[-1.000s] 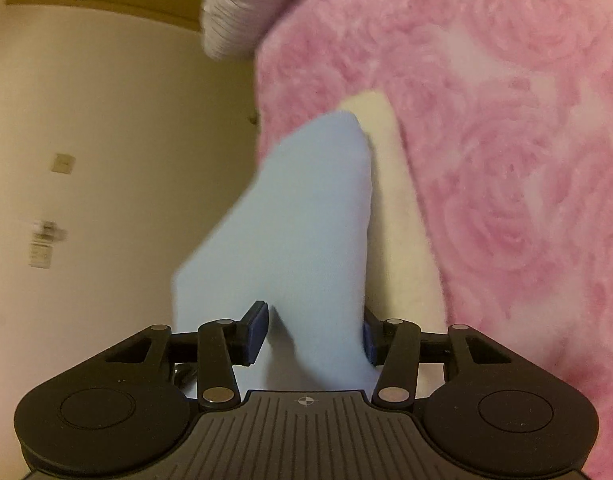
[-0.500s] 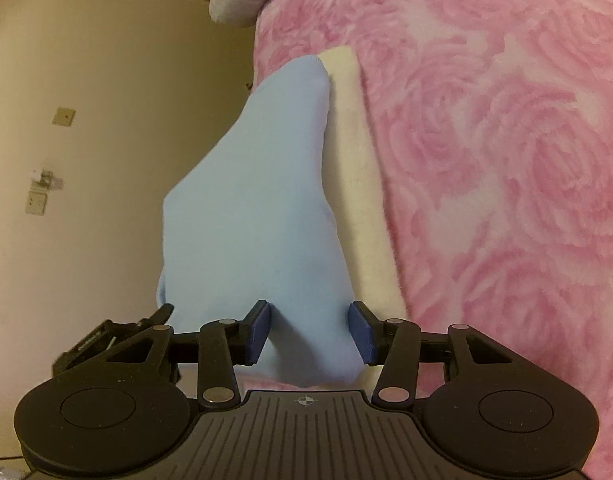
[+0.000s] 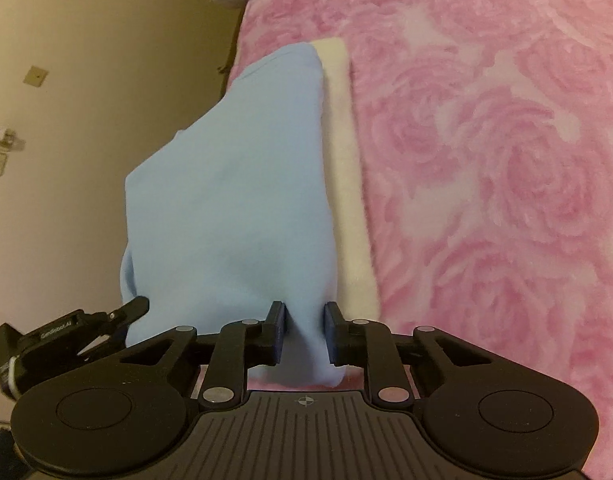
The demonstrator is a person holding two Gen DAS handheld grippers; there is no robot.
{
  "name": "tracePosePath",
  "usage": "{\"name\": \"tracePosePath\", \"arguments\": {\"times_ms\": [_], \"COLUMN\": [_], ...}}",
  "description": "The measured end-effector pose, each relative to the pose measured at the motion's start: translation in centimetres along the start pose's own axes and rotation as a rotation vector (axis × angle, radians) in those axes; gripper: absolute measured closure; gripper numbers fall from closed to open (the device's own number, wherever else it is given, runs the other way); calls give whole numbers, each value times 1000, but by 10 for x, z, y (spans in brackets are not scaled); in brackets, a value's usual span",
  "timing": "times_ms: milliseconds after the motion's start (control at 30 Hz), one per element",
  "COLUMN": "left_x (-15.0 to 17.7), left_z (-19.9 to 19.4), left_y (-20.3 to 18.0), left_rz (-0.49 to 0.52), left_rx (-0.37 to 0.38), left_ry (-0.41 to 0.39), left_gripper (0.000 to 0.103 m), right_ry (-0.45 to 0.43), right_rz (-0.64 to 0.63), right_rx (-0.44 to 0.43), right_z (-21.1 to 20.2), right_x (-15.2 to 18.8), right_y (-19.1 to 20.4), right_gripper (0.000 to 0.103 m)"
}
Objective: Fold clothes
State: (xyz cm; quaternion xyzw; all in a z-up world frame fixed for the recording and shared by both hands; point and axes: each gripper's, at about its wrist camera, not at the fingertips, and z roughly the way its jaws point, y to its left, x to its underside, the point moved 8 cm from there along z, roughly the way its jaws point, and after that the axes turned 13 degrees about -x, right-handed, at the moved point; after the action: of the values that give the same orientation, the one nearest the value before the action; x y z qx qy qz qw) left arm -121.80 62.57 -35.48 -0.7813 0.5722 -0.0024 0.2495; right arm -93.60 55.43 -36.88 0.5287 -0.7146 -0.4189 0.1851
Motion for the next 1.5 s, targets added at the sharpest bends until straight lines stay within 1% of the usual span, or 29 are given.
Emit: {"name": "tracePosePath", "arguments": {"times_ms": [67,133,233,300,333,367,400,500,567,600,667,700,800,867,967,1067,1100,1200,1233,1300,1433,1500], "left_x": [-7,-15,-27,-22,-19,-10,-5,5,3,0,-15,-23,-38,-47,-61,-70,-73,-82,-85,-88,-91,-89], "left_z": [-7,-19,-42,-50,-54,-54,-50,-25,-4,7,24,28,24,16,12,38,46,73,81,86,69,54], "left_y": [-2,-3,-2,-21,-31,-44,-54,-64,-57,-54,-54,-55,-63,-67,-81,-80,-80,-78,-77,-77,-75,-73], "left_rz": [38,71,108,199,245,314,367,452,454,454,450,457,502,516,533,539,542,548,550,544,508,492], "left_rx": [-30,-69,-137,-102,-83,-64,-58,-92,-132,-149,-139,-141,-169,-173,-145,-160,-165,-181,-186,-178,-161,-152], "left_ry": [-33,-78,-155,-138,-128,-108,-99,-81,-75,-74,-72,-70,-94,-119,-149,-119,-109,-77,-67,-54,-65,-76], "left_gripper": [85,87,88,89,89,89,89,89,93,93,92,93,95,96,96,96,96,98,100,100,101,100], "right_ry": [6,-13,-47,-68,-62,-48,-33,12,42,62,110,121,135,96,17,-35,-38,-10,-8,-5,1,-15], "right_rz": [-37,-80,-150,-209,-242,-281,-320,-436,-490,-500,-505,-501,-487,-485,-450,-429,-430,-423,-417,-403,-377,-369], "right_rx": [27,65,127,150,151,156,161,171,183,190,219,226,214,211,218,236,242,261,261,261,261,247], "right_z": [0,-11,-28,-36,-36,-34,-31,-11,4,15,35,40,38,29,22,30,36,56,56,56,56,46], "right_x": [-5,-12,-26,-37,-40,-41,-41,-41,-35,-34,-30,-32,-42,-54,-81,-105,-110,-119,-121,-124,-130,-127], "right_y": [4,7,12,19,24,29,35,48,52,49,38,36,40,43,42,35,32,22,20,18,14,19], "right_gripper": [78,72,72,72,73,73,73,73,73,73,73,73,73,73,73,73,73,73,73,73,72,72]}}
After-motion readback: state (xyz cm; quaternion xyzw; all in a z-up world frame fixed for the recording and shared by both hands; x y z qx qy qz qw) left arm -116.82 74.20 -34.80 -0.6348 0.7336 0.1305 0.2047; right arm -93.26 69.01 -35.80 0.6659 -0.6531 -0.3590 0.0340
